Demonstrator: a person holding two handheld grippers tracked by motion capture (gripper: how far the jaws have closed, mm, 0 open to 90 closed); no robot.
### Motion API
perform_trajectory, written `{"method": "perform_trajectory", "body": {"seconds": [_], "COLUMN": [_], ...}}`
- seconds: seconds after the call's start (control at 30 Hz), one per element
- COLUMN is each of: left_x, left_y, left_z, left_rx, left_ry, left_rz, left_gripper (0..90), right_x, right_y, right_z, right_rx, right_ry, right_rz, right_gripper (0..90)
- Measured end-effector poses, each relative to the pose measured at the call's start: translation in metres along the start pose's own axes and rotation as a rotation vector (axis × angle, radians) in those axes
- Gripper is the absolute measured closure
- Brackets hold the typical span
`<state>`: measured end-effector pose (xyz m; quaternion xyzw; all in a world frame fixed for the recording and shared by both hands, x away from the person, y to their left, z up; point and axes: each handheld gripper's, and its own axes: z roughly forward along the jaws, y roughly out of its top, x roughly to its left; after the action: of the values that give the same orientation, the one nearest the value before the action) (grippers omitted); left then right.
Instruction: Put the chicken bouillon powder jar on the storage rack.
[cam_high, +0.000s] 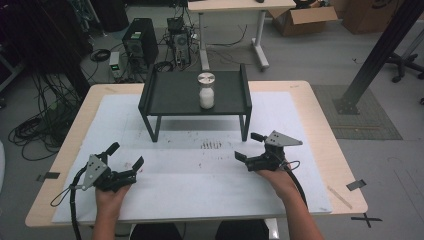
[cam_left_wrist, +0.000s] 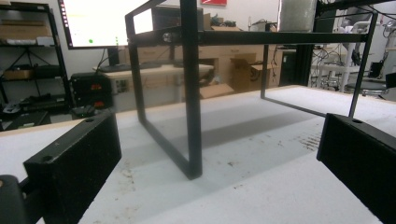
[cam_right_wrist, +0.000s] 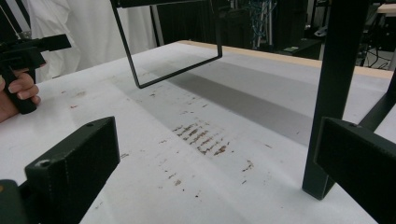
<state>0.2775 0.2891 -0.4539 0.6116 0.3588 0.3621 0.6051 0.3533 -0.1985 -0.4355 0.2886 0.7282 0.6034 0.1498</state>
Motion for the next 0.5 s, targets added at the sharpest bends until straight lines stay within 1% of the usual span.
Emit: {"method": "perform_trajectory", "body": {"seconds": [0.13,0.27,0.5], "left_x": [0.0,0.0,0.0], "left_y": [0.0,0.0,0.0], "left_z": [0.0,0.0,0.0], "left_rx": [0.0,0.0,0.001], "left_ry": [0.0,0.0,0.0], "left_rz": [0.0,0.0,0.001], "left_gripper": [0.2,0.2,0.2], "right_x": [0.001,0.002,0.004], "right_y": [-0.005,-0.009,-0.013], "right_z": [0.001,0.002,0.001], "right_rx": [-0.009,-0.02,-0.054], "right_ry": [0.0,-0.002,-0.011], "right_rz": [-0.006,0.008,-0.008], "right_gripper": [0.0,0.0,0.0]}}
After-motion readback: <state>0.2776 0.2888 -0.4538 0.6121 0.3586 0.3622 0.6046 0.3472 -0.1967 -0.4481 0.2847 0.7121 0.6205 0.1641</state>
